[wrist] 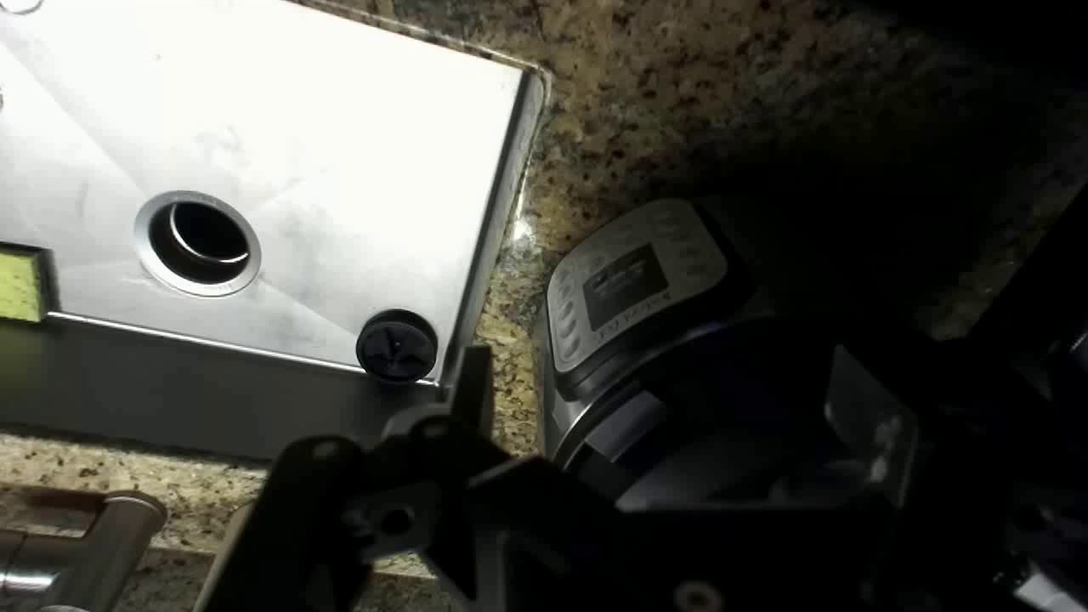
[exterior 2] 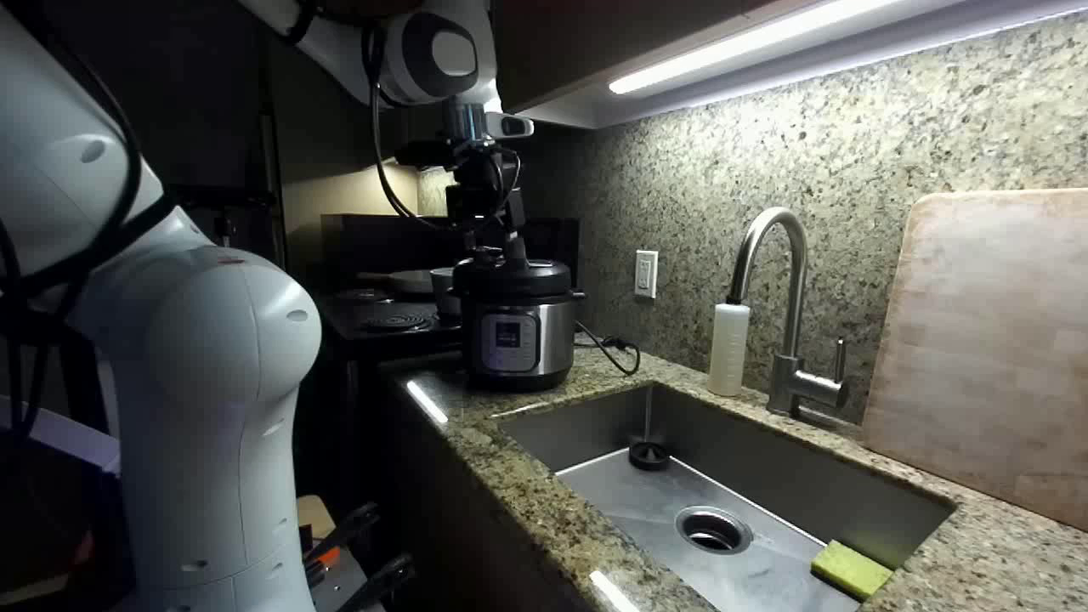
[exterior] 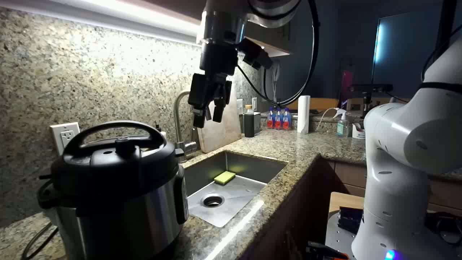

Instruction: Pick up an object and place it in the sink

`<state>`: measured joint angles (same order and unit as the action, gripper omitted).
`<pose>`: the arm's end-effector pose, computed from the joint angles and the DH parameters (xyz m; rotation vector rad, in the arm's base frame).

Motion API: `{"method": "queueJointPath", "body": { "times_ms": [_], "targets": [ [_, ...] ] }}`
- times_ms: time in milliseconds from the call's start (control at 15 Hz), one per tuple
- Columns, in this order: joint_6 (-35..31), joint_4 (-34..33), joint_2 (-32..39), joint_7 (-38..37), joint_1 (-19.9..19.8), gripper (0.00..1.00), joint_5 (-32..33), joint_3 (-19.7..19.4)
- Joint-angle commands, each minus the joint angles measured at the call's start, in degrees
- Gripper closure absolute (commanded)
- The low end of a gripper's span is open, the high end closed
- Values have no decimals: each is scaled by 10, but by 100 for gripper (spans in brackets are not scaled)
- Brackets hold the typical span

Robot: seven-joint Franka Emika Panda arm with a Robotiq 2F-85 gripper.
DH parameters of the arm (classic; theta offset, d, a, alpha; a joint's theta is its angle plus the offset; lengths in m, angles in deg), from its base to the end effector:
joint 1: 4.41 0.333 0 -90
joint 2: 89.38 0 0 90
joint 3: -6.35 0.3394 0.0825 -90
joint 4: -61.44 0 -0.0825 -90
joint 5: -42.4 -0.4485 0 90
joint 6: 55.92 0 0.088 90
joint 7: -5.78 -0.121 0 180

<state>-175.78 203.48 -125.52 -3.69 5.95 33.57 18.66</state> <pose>0.3988 0.1819 0.5093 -3.0383 -0.2187 -0.3414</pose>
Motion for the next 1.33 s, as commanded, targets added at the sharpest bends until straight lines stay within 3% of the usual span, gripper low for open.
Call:
{"method": "queueJointPath", "body": {
  "times_ms": [0,800,1267],
  "targets": [
    [2,-2,1,-1,2,0,1,-1],
    [2,-2,1,-1,2,0,1,-1],
    [2,-60,31,61,47,0,7,13]
  ]
}}
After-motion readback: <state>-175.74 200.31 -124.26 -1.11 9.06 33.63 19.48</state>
